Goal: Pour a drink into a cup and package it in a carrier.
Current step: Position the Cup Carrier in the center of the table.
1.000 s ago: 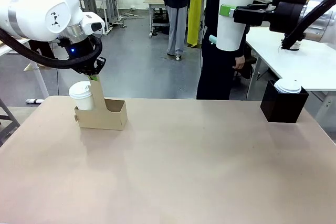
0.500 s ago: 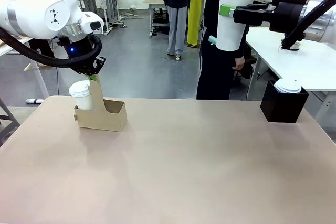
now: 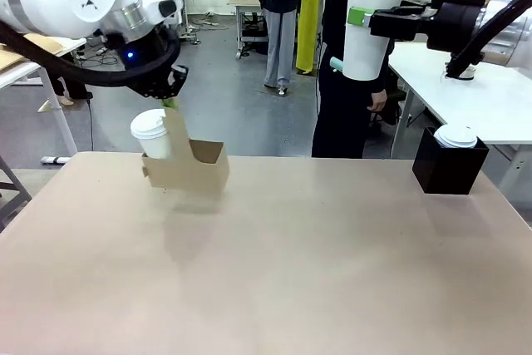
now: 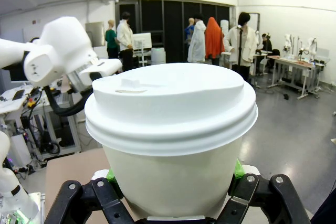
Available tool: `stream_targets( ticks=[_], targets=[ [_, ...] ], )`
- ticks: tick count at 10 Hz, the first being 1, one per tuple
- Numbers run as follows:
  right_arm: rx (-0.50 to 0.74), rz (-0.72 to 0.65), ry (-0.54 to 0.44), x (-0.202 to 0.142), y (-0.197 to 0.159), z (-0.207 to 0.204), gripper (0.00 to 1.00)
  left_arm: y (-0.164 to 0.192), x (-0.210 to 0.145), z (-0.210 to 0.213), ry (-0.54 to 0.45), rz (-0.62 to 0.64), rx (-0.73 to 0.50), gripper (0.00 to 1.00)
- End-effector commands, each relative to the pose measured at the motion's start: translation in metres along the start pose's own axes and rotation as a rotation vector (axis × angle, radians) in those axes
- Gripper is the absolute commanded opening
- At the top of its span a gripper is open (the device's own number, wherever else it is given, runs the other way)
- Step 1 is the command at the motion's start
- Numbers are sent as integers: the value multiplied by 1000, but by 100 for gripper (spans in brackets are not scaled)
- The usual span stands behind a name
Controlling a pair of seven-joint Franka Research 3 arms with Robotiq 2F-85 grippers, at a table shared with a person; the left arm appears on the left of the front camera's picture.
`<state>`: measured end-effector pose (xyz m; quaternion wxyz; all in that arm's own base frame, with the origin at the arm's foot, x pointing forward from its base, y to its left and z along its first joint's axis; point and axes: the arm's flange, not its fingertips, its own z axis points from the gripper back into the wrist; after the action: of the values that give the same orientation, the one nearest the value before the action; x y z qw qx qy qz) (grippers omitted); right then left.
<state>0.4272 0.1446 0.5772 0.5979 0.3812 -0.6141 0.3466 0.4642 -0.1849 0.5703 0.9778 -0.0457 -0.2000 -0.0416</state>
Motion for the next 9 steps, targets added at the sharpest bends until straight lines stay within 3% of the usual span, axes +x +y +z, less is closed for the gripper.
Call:
stream_targets(
  ticks=[1, 3, 5, 9],
  targets=[
    [-15, 5, -7, 6, 0, -5, 81, -53, -34, 7, 27, 21, -18, 2],
    [-15, 5, -7, 6, 0, -5, 81, -124, -73, 11, 50, -5, 19, 2],
    [-15, 5, -7, 6, 0, -5, 81, -164, -110, 4, 63, -44, 34, 2],
    [-15, 5, -7, 6, 0, -5, 81, -192, -154, -13, 72, -10, 17, 2]
  ],
)
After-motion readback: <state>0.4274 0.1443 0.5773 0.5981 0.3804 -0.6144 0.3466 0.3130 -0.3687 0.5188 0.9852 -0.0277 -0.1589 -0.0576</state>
